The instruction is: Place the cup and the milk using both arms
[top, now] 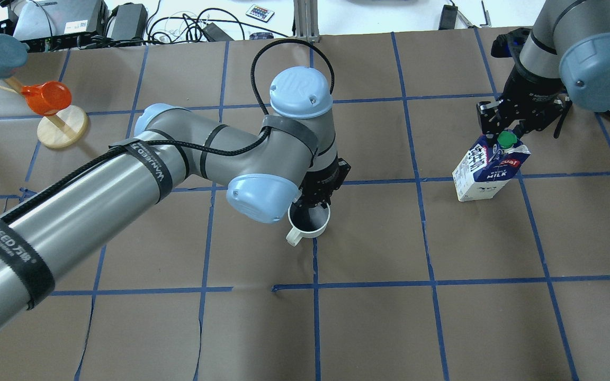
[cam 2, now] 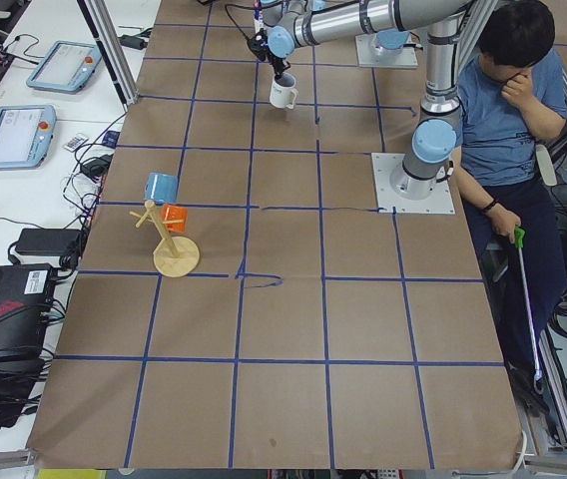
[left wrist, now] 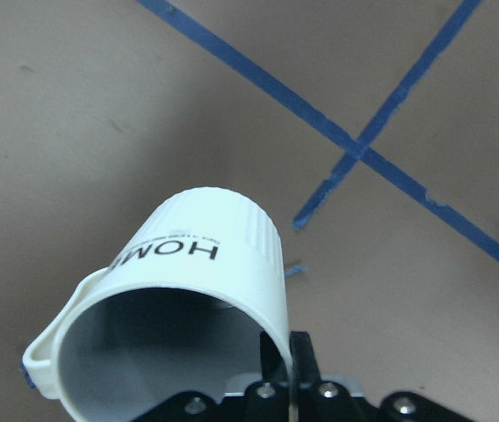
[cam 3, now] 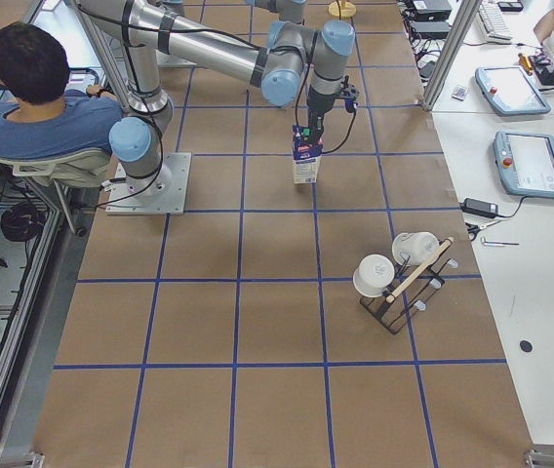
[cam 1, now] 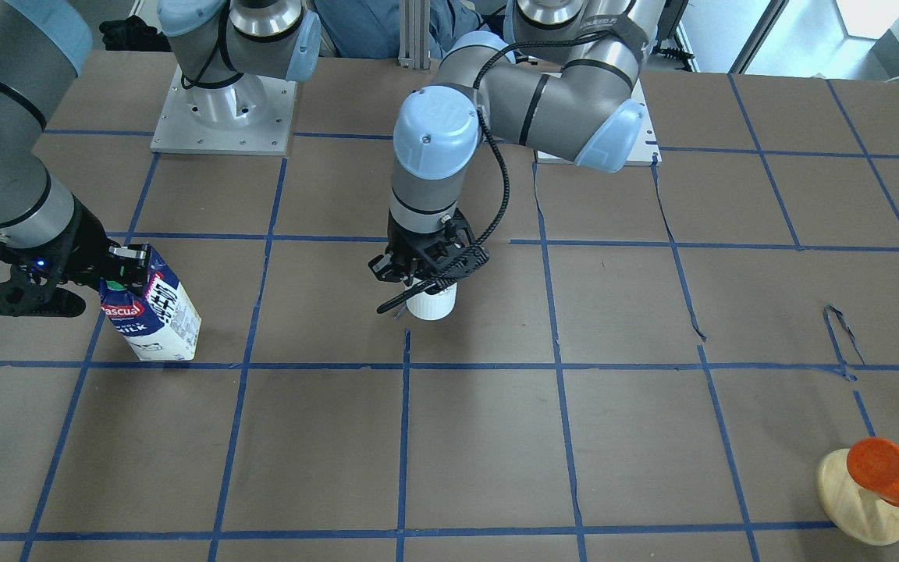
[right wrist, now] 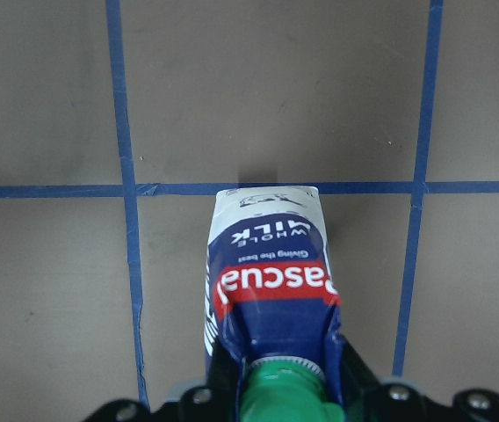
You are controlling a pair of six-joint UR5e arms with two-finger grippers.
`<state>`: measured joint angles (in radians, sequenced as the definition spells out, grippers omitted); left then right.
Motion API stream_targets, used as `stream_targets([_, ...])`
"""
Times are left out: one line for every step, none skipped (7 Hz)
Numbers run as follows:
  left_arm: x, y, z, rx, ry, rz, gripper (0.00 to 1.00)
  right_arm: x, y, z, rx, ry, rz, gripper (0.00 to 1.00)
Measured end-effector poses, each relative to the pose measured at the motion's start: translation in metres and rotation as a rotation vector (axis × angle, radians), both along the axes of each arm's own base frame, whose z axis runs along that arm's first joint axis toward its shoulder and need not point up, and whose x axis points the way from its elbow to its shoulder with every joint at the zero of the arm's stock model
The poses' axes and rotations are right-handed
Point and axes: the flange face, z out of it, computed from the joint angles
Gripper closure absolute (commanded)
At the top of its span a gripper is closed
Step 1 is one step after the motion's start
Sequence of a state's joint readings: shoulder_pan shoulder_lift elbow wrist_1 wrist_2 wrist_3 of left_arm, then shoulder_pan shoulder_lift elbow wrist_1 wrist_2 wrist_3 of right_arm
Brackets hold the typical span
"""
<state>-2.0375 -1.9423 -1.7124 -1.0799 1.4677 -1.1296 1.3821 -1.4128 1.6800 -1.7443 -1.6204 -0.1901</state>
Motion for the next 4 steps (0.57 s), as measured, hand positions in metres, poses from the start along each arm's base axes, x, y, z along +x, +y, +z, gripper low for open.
stream_targets([-0.006,0.001,-0.007,0.008,-0.005,0.004,0.0,0.0,0.0,0.0,0.0,0.001,0.0,0.76])
stream_targets([-0.008,0.001,-0.008,0.005,-0.005,0.001,0.0,0.0,0.0,0.0,0.003,0.0,0.0,0.76])
stream_targets([-0.007,-0.002,-0.002,-0.009,0.002,-0.004,0.0,0.0,0.001,-0.001,0.006,-0.003,0.0,0.77])
stream_targets([0.0,-0.013,0.009,-0.028,0.013,-0.001,0.0,0.002,0.002,0.0,0.009,-0.006,0.0,0.77])
